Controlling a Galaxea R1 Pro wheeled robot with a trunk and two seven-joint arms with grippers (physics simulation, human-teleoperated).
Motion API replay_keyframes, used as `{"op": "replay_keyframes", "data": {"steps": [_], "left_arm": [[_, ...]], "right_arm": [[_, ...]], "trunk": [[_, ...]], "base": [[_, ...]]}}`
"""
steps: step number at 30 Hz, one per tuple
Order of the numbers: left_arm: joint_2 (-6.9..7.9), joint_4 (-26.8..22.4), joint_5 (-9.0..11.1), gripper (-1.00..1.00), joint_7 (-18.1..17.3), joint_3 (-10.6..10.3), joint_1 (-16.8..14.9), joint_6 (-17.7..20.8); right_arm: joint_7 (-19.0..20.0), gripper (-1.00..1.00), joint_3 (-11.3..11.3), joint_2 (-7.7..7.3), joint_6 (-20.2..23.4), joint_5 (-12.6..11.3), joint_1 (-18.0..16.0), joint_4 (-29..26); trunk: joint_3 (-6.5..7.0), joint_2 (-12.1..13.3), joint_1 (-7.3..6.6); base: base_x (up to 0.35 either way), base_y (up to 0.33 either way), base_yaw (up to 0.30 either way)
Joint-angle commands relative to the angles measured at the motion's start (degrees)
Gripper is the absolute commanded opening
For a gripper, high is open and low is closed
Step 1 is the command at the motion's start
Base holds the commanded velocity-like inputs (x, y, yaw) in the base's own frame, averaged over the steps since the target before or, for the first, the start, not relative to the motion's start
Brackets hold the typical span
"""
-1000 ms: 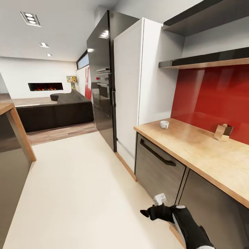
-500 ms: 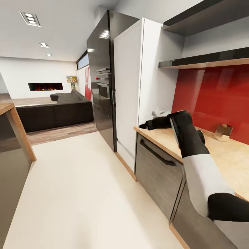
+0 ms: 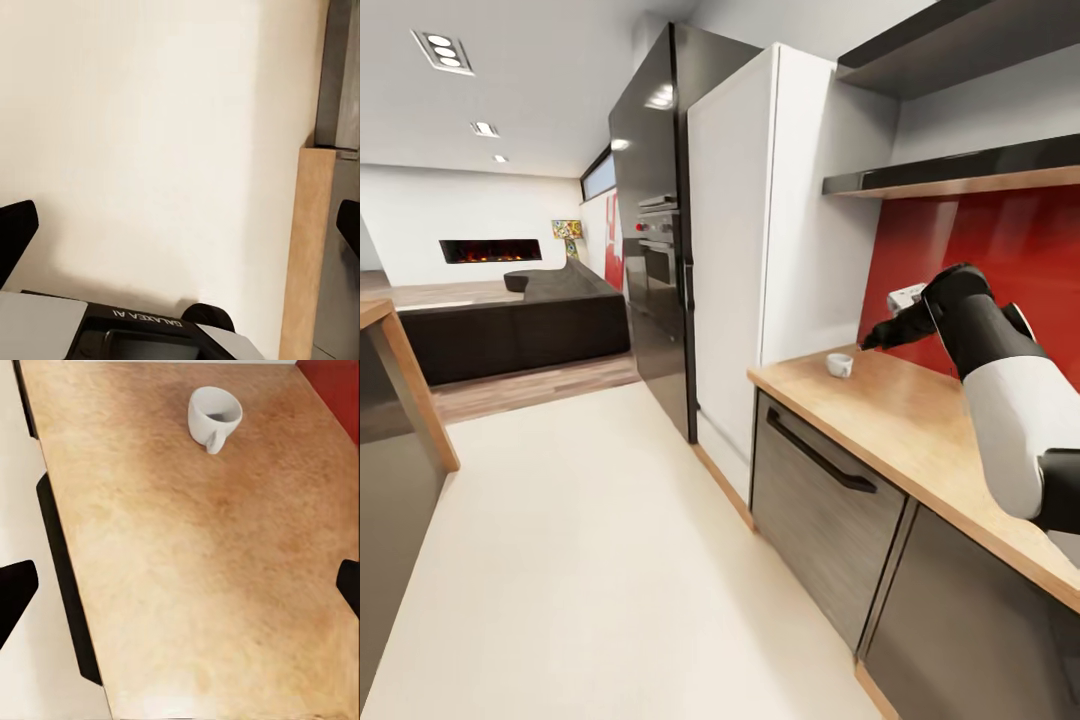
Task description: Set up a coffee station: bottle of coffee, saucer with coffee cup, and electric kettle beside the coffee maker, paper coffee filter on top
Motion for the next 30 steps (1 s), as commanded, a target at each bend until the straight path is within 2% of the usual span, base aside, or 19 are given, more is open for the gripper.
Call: {"op": "replay_keyframes", "data": {"steps": [1, 6, 16, 18, 26, 27, 30], "left_arm": [[0.01, -0.02, 0.38, 1.00, -0.20, 0.10, -0.03, 0.58], [0.01, -0.02, 0.38, 1.00, -0.19, 0.10, -0.03, 0.59], [0.01, -0.02, 0.38, 1.00, -0.19, 0.14, -0.03, 0.64], [0.01, -0.02, 0.38, 1.00, -0.19, 0.16, -0.03, 0.65], [0.01, -0.02, 0.38, 1.00, -0.21, 0.15, -0.03, 0.65], [0.01, -0.02, 0.38, 1.00, -0.20, 0.16, -0.03, 0.65], [0.01, -0.02, 0.38, 1.00, -0.20, 0.16, -0.03, 0.65]], "right_arm": [[0.60, 1.00, 0.21, -0.50, 0.16, 0.69, -0.35, 0.58], [0.85, 1.00, 0.24, -2.32, 0.00, 1.90, -1.37, 2.48], [0.94, 1.00, 0.25, -3.75, -0.11, 2.38, -2.64, 3.02], [0.94, 1.00, 0.23, -4.60, -0.11, 2.41, -3.38, 3.10], [0.94, 1.00, 0.25, -6.06, -0.19, 2.49, -3.89, 3.22], [0.94, 1.00, 0.25, -6.92, -0.20, 2.47, -3.90, 3.36], [0.94, 1.00, 0.30, -7.14, -0.25, 2.45, -3.90, 3.40]], "trunk": [[-0.07, -0.03, 0.03], [-0.07, -0.03, 0.03], [-0.07, -0.03, 0.03], [-0.07, -0.03, 0.03], [-0.07, -0.03, 0.03], [-0.07, -0.03, 0.03], [-0.07, -0.03, 0.03]], "base": [[0.297, 0.000, 0.000], [0.311, 0.000, 0.000], [0.325, 0.000, 0.000], [0.327, 0.000, 0.000], [0.328, 0.000, 0.000], [0.328, 0.000, 0.000], [0.328, 0.000, 0.000]]}}
